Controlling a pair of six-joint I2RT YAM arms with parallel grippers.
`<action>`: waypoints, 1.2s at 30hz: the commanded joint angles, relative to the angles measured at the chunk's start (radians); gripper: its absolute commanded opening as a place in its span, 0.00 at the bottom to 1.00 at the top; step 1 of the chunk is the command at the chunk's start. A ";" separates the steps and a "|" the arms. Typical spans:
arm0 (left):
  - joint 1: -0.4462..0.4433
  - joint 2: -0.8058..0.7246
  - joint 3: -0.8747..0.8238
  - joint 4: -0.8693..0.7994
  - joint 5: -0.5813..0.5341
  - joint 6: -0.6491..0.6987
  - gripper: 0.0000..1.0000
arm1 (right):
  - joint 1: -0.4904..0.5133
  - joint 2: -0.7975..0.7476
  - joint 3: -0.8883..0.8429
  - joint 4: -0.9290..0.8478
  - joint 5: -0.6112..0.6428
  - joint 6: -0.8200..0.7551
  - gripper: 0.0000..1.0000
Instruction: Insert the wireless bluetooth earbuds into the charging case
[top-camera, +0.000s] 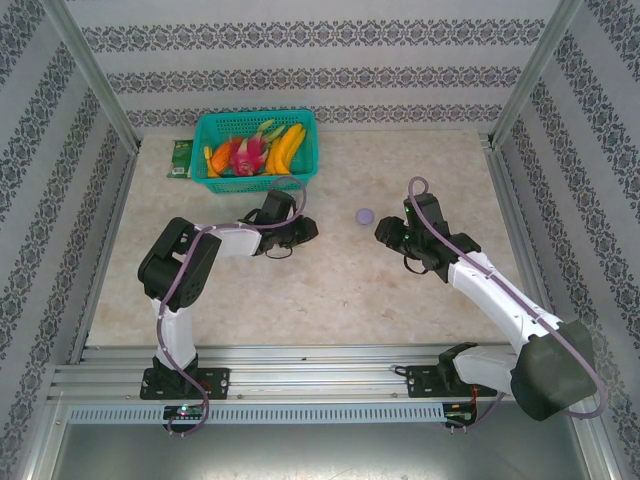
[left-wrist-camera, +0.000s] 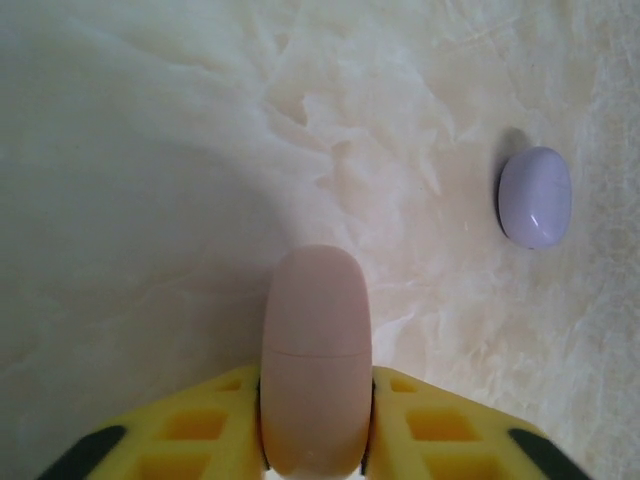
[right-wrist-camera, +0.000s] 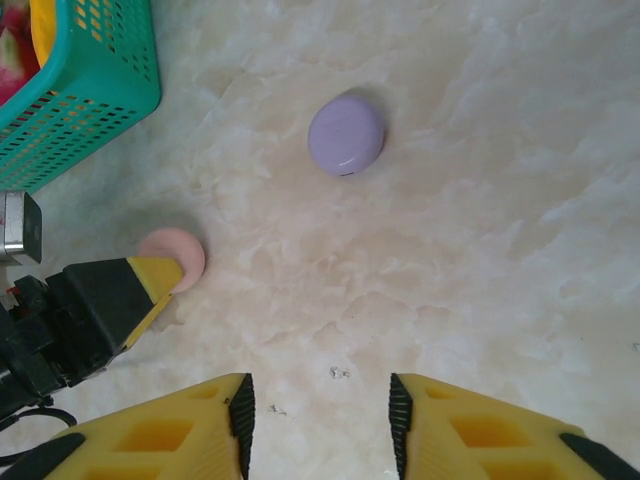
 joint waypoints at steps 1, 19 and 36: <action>0.023 0.000 0.010 -0.038 0.016 -0.024 0.39 | -0.004 -0.016 0.013 0.002 0.011 -0.004 0.45; 0.146 -0.502 -0.074 -0.464 -0.368 0.210 0.96 | -0.056 -0.111 0.044 -0.076 0.070 -0.105 0.98; 0.210 -0.839 -0.562 0.229 -0.870 0.903 1.00 | -0.202 -0.094 -0.280 0.543 0.557 -0.573 0.98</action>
